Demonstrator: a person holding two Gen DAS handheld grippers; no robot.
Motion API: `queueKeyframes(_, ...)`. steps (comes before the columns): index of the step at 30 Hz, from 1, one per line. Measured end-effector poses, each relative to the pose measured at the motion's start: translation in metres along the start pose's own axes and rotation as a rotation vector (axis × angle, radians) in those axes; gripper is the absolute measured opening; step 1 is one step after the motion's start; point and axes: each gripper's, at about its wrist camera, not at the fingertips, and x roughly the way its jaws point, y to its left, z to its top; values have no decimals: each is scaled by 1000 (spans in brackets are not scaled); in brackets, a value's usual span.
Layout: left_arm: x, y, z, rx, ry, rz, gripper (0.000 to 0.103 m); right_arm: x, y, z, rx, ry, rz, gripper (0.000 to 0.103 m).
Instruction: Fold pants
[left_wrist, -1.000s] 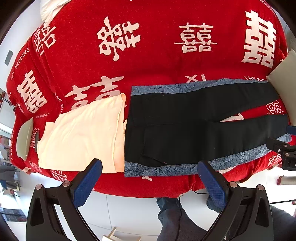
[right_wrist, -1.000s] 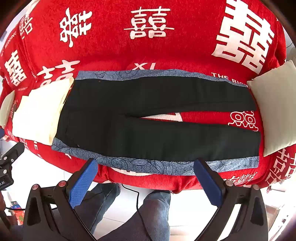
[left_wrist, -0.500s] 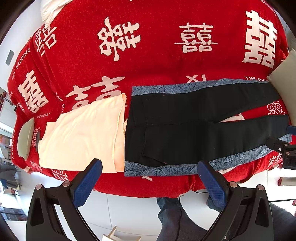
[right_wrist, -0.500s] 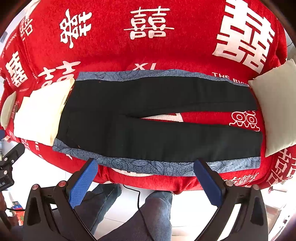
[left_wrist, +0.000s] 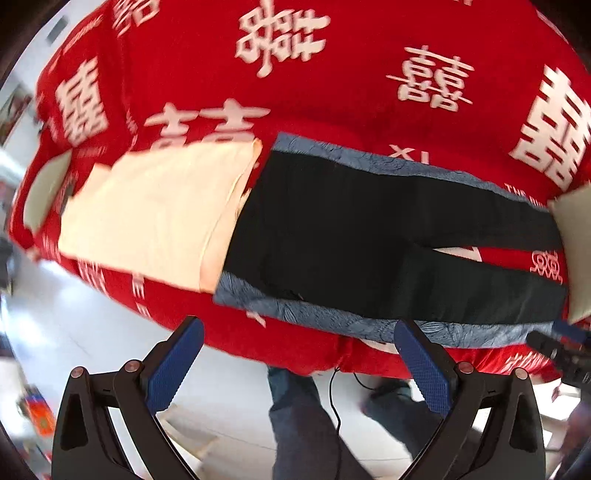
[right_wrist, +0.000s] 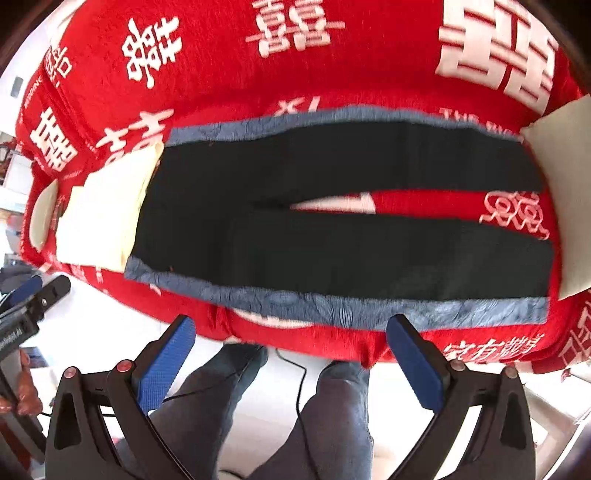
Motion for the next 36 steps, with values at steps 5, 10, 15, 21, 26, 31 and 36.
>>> queueKeyframes(5, 24, 12, -18, -105, 86, -60, 103, 31, -15, -19, 71, 97, 91, 103)
queueKeyframes(10, 72, 33, -18, -114, 120, -117, 103, 65, -10, -39, 217, 100, 291, 103)
queueKeyframes(15, 137, 54, -20, -126, 129, -210, 103, 132, 8, -53, 347, 109, 451, 76)
queueKeyframes(21, 198, 74, -33, -222, 183, -353, 97, 202, 15, -65, 450, 70, 572, 67)
queueKeyframes(26, 228, 83, -40, -297, 206, -441, 97, 233, 4, -74, 497, 10, 618, 67)
queueKeyframes(31, 238, 78, -38, -274, 207, -475, 97, 242, -10, -83, 543, -77, 704, 67)
queueKeyframes(36, 248, 74, -30, -274, 225, -510, 97, 236, -29, -101, 634, -200, 753, 67)
